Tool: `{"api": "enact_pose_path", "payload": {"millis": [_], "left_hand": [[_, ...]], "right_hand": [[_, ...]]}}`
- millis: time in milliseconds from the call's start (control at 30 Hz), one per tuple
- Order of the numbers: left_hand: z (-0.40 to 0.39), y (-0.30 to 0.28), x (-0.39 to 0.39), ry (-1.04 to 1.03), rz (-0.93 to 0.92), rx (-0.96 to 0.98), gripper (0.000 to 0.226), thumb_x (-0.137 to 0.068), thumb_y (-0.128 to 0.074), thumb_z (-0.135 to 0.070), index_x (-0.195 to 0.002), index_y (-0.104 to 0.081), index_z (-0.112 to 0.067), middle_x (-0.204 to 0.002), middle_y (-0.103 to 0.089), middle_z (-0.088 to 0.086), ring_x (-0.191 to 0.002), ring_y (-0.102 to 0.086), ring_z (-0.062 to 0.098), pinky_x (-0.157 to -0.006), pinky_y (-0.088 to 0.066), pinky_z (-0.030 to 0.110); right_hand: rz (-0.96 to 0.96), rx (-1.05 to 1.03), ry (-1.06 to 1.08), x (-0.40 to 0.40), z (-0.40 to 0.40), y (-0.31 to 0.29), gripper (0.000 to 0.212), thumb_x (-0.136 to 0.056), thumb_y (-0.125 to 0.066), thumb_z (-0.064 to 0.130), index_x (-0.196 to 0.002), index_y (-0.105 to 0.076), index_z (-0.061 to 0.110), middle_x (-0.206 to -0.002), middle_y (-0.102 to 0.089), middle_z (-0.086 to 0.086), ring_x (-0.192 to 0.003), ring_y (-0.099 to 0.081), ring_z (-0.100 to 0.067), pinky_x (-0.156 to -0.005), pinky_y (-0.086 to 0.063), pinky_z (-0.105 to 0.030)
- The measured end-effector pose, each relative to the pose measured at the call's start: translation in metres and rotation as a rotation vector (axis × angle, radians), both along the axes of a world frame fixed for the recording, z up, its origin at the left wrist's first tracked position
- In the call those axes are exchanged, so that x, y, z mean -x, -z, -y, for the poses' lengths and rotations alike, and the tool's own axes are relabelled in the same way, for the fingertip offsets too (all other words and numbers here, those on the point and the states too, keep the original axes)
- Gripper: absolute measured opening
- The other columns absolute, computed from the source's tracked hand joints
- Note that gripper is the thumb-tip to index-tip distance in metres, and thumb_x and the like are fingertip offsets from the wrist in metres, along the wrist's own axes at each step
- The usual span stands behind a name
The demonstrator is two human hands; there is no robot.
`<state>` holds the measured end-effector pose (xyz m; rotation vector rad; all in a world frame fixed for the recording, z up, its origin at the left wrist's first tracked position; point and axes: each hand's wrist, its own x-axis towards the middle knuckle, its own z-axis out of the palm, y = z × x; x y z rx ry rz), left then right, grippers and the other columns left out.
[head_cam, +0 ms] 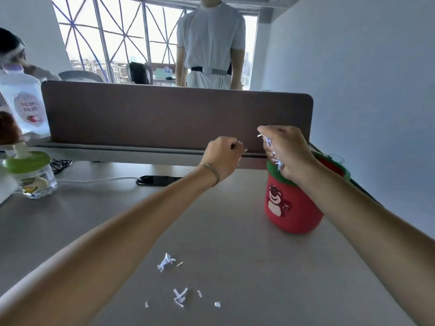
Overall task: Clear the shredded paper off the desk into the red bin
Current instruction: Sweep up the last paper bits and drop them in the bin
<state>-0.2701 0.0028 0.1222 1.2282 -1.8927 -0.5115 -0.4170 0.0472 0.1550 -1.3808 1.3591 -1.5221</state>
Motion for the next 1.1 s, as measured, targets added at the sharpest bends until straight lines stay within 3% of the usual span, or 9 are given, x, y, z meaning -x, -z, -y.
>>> {"api": "enact_pose_path", "payload": {"millis": [100, 200, 367, 500, 600, 700, 800, 933, 1100], "left_hand": [[0.013, -0.02, 0.026, 0.015, -0.047, -0.033, 0.041, -0.097, -0.051, -0.022, -0.057, -0.05, -0.012, -0.053, -0.053, -0.002, -0.051, -0.045, 0.013, -0.042, -0.031, 0.017], [0.021, -0.029, 0.051, 0.063, -0.044, -0.056, 0.038, -0.096, -0.051, -0.024, -0.06, -0.054, -0.011, -0.058, -0.057, 0.0, -0.056, -0.049, 0.017, -0.047, -0.036, 0.023], [0.024, -0.036, 0.084, 0.105, -0.008, -0.055, 0.041, -0.097, -0.049, -0.022, -0.056, -0.048, -0.014, -0.058, -0.054, 0.0, -0.051, -0.045, 0.016, -0.047, -0.034, 0.027], [0.026, -0.036, 0.099, 0.128, 0.032, -0.058, 0.036, -0.096, -0.048, -0.022, -0.064, -0.056, -0.01, -0.057, -0.056, -0.003, -0.053, -0.048, 0.017, -0.048, -0.038, 0.027], [0.027, -0.036, 0.107, 0.132, 0.036, -0.053, 0.034, -0.097, -0.048, -0.021, -0.07, -0.061, -0.005, -0.053, -0.055, -0.008, -0.053, -0.047, 0.016, -0.045, -0.036, 0.024], [0.028, -0.035, 0.114, 0.141, 0.024, -0.073, 0.033, -0.098, -0.047, -0.019, -0.073, -0.063, -0.003, -0.045, -0.057, -0.011, -0.052, -0.048, 0.015, -0.045, -0.038, 0.025], [0.029, -0.033, 0.121, 0.155, 0.044, -0.082, 0.037, -0.098, -0.045, -0.02, -0.076, -0.065, 0.001, -0.062, -0.068, 0.001, -0.043, -0.044, 0.012, -0.04, -0.035, 0.022], [0.031, -0.032, 0.131, 0.138, 0.101, -0.016, 0.044, -0.102, -0.045, -0.025, -0.059, -0.052, -0.016, -0.054, -0.055, -0.002, -0.043, -0.042, 0.01, -0.041, -0.032, 0.02], [0.033, -0.029, 0.138, 0.132, 0.178, 0.024, 0.041, -0.099, -0.051, -0.029, -0.06, -0.054, -0.016, -0.054, -0.055, -0.001, -0.047, -0.048, 0.015, -0.049, -0.034, 0.025]], "right_hand": [[-0.048, 0.019, 0.089, 0.029, 0.014, -0.013, 0.054, -0.095, -0.058, 0.015, -0.046, -0.037, 0.021, -0.041, -0.03, 0.005, -0.035, -0.023, -0.011, -0.04, -0.02, -0.02], [-0.188, 0.046, 0.185, 0.056, 0.026, -0.016, 0.055, -0.093, -0.06, 0.016, -0.043, -0.038, 0.02, -0.039, -0.031, 0.007, -0.035, -0.026, -0.012, -0.042, -0.023, -0.02], [-0.494, 0.06, 0.247, 0.095, 0.037, -0.009, 0.049, -0.095, -0.062, 0.023, -0.05, -0.048, 0.009, -0.044, -0.04, -0.005, -0.039, -0.039, -0.022, -0.046, -0.033, -0.026], [-0.69, 0.031, 0.259, 0.114, 0.034, -0.006, 0.049, -0.097, -0.064, 0.025, -0.056, -0.055, 0.0, -0.045, -0.04, -0.003, -0.039, -0.04, -0.008, -0.046, -0.032, -0.022], [-0.773, -0.005, 0.259, 0.125, 0.029, -0.007, 0.039, -0.096, -0.068, 0.026, -0.067, -0.069, -0.001, -0.054, -0.054, -0.005, -0.051, -0.051, -0.013, -0.045, -0.035, -0.02], [-0.803, -0.021, 0.21, 0.131, 0.023, -0.01, 0.02, -0.094, -0.07, 0.019, -0.083, -0.08, 0.007, -0.072, -0.07, -0.001, -0.067, -0.063, -0.009, -0.047, -0.036, -0.005], [-0.852, -0.038, 0.198, 0.137, 0.019, -0.013, 0.009, -0.089, -0.074, 0.015, -0.091, -0.083, 0.013, -0.083, -0.074, 0.003, -0.081, -0.067, -0.013, -0.058, -0.04, -0.011], [-0.855, -0.099, 0.158, 0.146, 0.016, -0.014, 0.012, -0.085, -0.074, 0.008, -0.089, -0.084, 0.015, -0.074, -0.073, 0.009, -0.069, -0.064, -0.001, -0.052, -0.04, -0.009], [-0.84, -0.091, 0.166, 0.152, 0.008, -0.014, 0.018, -0.085, -0.07, 0.011, -0.086, -0.084, 0.022, -0.081, -0.076, 0.015, -0.085, -0.069, -0.005, -0.075, -0.054, -0.03]]}}
